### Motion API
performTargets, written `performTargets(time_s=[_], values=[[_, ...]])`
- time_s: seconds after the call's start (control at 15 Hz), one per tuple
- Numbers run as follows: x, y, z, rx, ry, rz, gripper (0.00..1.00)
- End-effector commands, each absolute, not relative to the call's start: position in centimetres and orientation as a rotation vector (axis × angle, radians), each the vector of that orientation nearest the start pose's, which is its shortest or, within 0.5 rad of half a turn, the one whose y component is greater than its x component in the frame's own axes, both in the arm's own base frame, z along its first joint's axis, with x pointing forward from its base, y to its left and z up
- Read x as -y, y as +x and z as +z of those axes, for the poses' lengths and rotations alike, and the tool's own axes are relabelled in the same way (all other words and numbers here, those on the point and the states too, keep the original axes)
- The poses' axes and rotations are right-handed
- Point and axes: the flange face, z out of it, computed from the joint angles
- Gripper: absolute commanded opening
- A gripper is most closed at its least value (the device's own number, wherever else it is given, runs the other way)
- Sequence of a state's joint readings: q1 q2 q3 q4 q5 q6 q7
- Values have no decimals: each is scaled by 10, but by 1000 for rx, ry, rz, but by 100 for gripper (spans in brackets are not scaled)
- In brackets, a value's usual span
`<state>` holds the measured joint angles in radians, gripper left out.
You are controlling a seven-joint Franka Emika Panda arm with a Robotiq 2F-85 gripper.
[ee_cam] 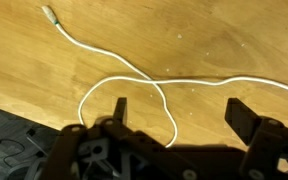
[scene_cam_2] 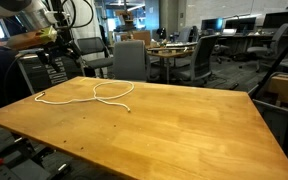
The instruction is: Make a knot with the cord
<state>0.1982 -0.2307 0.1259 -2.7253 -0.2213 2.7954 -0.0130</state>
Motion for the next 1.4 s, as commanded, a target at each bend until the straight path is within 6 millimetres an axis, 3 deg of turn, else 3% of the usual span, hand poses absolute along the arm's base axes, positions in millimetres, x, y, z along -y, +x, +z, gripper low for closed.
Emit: performTargets(time_s=[0.0,0.2,0.4,0.47,0.53,0.87,1.2,1.33], values=[[-131,385,318,924,-3093,-216,100],[-105,375,305,914,-3137,135,100],[-91,372,289,889,-3144,478,100],[-94,378,286,844,-3120,344,100],[-95,366,288,854,-3152,367,100],[-95,366,283,852,-3147,384,100],[-90,394,295,1184,-3242,2,100],[-86,405,318,1215,-3189,-194,100]])
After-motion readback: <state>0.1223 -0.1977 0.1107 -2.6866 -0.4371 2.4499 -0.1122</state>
